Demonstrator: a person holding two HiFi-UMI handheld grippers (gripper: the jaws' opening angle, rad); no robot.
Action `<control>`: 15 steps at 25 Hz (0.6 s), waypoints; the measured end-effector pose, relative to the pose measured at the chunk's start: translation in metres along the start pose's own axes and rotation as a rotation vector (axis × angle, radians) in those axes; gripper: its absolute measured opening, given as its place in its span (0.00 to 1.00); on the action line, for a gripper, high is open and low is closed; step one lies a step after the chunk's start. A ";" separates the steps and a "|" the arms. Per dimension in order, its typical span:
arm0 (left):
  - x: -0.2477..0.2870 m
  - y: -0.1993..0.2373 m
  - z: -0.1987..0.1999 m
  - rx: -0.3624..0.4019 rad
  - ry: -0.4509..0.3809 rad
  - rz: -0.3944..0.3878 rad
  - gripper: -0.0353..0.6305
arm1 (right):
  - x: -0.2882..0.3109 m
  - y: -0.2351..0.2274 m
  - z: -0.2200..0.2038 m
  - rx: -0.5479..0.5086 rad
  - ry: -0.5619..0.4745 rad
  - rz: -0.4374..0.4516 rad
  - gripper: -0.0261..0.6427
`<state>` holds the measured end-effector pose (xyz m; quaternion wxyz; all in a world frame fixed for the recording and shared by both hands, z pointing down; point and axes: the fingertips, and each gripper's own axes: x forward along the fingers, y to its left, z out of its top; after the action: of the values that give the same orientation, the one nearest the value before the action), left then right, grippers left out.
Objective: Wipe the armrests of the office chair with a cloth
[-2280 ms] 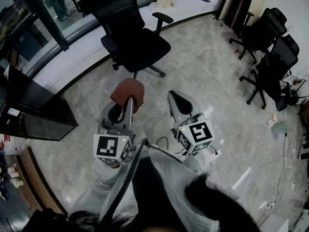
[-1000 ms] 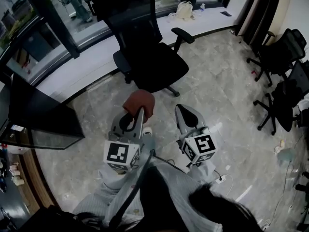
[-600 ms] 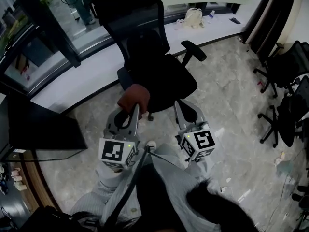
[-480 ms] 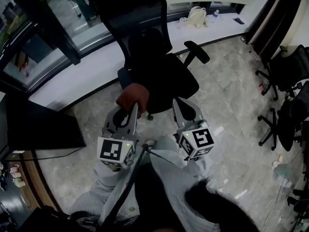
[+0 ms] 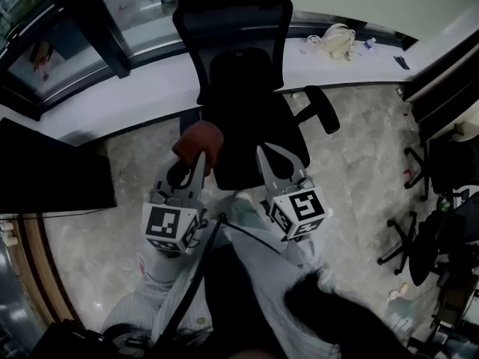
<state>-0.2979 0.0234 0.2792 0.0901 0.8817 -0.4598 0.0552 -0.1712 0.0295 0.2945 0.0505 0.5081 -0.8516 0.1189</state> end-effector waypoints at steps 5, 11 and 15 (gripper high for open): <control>0.029 0.025 -0.041 -0.153 0.048 0.116 0.10 | 0.041 -0.022 -0.015 -0.030 0.082 0.132 0.04; 0.045 0.070 -0.129 -0.257 0.188 0.179 0.10 | 0.077 -0.018 -0.051 -0.024 0.200 0.215 0.04; 0.071 0.098 -0.193 -0.317 0.322 0.149 0.10 | 0.092 -0.017 -0.082 -0.008 0.272 0.233 0.04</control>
<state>-0.3407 -0.0481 0.4918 0.2953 0.8000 -0.5062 0.1289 -0.2032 -0.0362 0.3959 0.1532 0.3848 -0.8906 0.1881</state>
